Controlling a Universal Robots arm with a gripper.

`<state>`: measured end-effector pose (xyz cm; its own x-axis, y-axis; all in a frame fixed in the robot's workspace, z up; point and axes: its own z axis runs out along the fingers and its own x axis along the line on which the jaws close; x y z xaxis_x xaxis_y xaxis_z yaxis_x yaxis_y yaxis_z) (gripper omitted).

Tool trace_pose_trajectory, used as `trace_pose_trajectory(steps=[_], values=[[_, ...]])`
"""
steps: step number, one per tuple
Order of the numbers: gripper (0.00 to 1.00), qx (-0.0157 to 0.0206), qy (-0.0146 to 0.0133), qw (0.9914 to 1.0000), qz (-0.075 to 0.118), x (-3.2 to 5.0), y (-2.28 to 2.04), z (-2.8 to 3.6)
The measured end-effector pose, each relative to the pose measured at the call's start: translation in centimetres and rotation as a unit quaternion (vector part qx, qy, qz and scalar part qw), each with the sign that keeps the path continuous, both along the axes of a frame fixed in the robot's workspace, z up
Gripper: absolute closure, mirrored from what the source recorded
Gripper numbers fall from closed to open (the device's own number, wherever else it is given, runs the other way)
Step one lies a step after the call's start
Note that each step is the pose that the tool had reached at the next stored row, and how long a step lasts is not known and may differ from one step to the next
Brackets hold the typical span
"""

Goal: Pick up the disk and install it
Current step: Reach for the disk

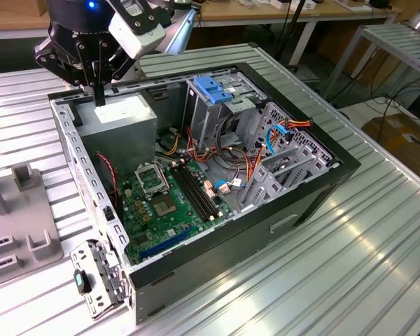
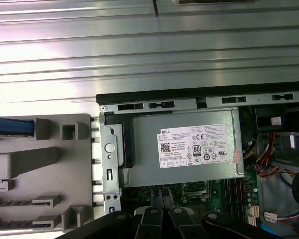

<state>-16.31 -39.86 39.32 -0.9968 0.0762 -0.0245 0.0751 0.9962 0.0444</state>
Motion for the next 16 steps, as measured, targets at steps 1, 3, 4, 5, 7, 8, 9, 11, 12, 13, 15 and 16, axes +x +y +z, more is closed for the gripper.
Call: trace_pose_trajectory(steps=[1, 3, 4, 5, 7, 8, 9, 11, 12, 13, 15, 16], values=[[0.89, 0.0, 0.0, 1.0, 0.0, 0.0, 0.0, 0.0], [0.89, 0.0, 0.0, 1.0, 0.0, -0.01, 0.0, 0.0], [0.89, 0.0, 0.0, 1.0, 0.0, -0.01, 0.0, 0.0], [0.89, 0.0, 0.0, 1.0, 0.0, -0.01, 0.0, 0.0], [0.89, 0.0, 0.0, 1.0, 0.0, -0.01, 0.0, 0.0], [0.89, 0.0, 0.0, 1.0, 0.0, -0.02, 0.0, 0.0], [0.89, 0.0, 0.0, 1.0, 0.0, -0.02, 0.0, 0.0], [0.89, 0.0, 0.0, 1.0, 0.0, -0.03, 0.0, 0.0], [0.89, 0.0, 0.0, 1.0, 0.0, -0.06, 0.0, 0.0], [0.89, 0.0, 0.0, 1.0, 0.0, -0.17, 0.0, 0.0], [0.89, 0.0, 0.0, 1.0, 0.0, -0.36, 0.0, 0.0], [0.89, 0.0, 0.0, 1.0, 0.0, -0.46, 0.0, 0.0]])
